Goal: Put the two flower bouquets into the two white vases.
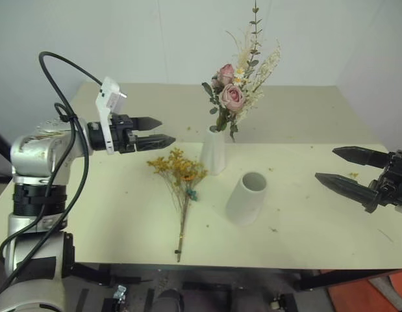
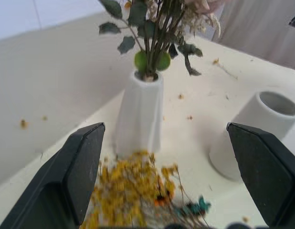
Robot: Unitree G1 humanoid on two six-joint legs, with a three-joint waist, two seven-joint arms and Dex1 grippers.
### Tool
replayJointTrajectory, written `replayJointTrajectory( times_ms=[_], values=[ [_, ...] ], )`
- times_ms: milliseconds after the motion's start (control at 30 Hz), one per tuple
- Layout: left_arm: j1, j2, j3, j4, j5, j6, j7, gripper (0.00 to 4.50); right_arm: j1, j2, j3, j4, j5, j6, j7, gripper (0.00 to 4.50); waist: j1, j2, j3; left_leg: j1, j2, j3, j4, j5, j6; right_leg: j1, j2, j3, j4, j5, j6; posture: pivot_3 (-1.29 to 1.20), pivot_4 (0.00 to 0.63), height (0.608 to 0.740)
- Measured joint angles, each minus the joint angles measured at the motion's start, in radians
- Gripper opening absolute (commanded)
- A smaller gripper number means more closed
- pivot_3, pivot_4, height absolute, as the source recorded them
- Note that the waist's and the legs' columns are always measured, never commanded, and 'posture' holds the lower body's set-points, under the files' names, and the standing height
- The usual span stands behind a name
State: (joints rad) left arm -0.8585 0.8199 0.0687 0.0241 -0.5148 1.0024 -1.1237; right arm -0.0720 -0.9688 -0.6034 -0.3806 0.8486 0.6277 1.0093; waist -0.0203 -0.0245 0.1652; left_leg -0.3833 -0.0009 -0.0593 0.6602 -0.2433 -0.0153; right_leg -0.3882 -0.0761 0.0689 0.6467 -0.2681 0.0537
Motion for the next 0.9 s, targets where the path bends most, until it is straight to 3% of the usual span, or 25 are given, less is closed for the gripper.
replayJointTrajectory(
  times_ms=[167, 367, 600, 900],
  values=[
    [-0.002, 0.112, -0.1, -0.157, -0.048, 0.272, 0.03, 4.47, -0.042, -0.028, 0.046, 0.054, -0.022, -0.036, 0.089, 4.5, 0.002, 0.0, 0.0, 0.0, 0.0, 0.0, 0.0, 0.0, 0.0, 0.0, 0.0, 0.0, 0.0, 0.0, 0.0, 0.0, 0.15, 0.74],
    [-0.028, 0.043, -0.185, -0.23, -0.105, 0.561, 0.168, 4.47, -0.062, -0.036, 0.064, 0.079, -0.041, -0.058, 0.149, 4.5, 0.003, 0.0, 0.0, 0.0, 0.0, 0.0, 0.0, 0.0, 0.0, 0.0, 0.0, 0.0, 0.0, 0.0, 0.0, 0.0, 0.15, 0.74],
    [-0.049, -0.009, -0.275, -0.136, -0.227, 0.607, 0.368, 4.47, -0.065, -0.036, 0.076, 0.081, -0.044, -0.062, 0.167, 4.5, -0.001, 0.0, 0.0, 0.0, 0.0, 0.0, 0.0, 0.0, 0.0, 0.0, 0.0, 0.0, 0.0, 0.0, 0.0, 0.0, 0.15, 0.74],
    [-0.09, 0.03, -0.411, -0.084, -0.592, 0.607, 0.66, 4.47, -0.029, -0.021, 0.072, 0.056, -0.044, -0.074, 0.158, 4.5, 0.003, 0.0, 0.0, 0.0, 0.0, -0.001, 0.0, 0.0, 0.0, -0.001, -0.001, 0.001, 0.0, 0.0, 0.0, 0.0, 0.15, 0.74]
  ],
)
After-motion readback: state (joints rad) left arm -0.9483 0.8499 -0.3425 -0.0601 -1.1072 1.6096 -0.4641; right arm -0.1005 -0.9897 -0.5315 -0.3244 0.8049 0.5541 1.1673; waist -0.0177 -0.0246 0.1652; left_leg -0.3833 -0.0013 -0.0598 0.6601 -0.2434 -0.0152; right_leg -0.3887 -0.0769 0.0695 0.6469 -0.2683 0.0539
